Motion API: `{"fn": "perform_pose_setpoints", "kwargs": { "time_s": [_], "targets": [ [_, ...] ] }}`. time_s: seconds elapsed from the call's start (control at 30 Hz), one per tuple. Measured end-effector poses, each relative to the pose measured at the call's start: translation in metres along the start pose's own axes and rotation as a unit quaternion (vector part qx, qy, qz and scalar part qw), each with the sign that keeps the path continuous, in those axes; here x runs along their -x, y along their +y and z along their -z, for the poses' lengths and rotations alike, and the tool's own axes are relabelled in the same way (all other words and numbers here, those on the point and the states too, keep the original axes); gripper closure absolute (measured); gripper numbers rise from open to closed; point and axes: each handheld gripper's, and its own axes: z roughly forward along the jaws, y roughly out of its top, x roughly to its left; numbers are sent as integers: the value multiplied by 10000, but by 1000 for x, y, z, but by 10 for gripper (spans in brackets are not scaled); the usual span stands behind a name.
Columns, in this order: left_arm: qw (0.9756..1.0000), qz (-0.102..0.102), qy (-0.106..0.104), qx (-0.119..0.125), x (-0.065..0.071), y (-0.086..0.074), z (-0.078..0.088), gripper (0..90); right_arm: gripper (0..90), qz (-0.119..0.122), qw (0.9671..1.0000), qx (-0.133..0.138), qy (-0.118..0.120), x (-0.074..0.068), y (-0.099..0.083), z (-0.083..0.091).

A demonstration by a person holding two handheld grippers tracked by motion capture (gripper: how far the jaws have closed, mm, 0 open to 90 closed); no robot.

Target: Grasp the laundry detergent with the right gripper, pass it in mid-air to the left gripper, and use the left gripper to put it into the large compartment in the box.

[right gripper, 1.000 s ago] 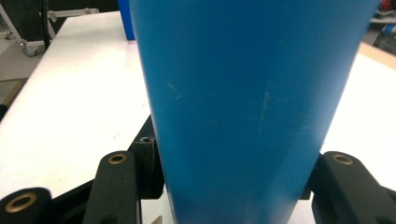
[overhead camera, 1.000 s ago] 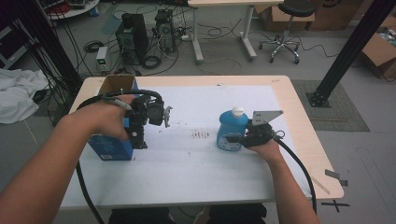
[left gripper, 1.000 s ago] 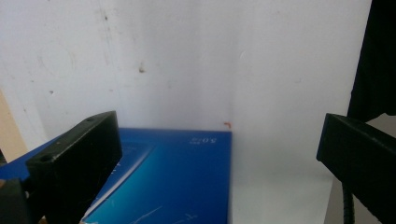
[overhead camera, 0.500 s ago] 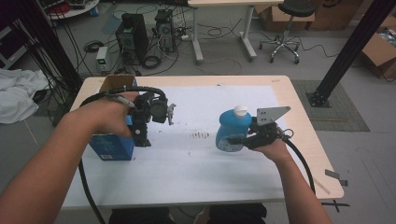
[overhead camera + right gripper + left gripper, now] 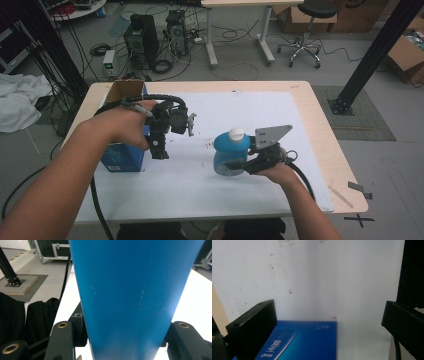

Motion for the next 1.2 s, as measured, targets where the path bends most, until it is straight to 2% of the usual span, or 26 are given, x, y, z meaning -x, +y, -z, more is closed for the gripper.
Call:
{"fn": "perform_pose_setpoints", "kwargs": {
  "time_s": [0.1,0.3,0.63,0.77,1.2],
  "targets": [
    [10000,2,-12,27,1,2,1,5,453,-12,10000,26,83,-1,0,-14],
    [10000,-9,-25,82,5,4,0,5,451,-86,9999,65,86,0,-4,-42],
    [9999,-4,-112,92,10,7,-4,5,447,-133,9998,79,129,-1,-9,-78],
    [9999,-11,-130,93,11,9,-5,5,448,-188,9996,138,171,-1,-9,-88],
    [9997,-9,-191,137,13,16,-7,5,455,-88,9995,140,278,0,7,-113]
  ]
}}
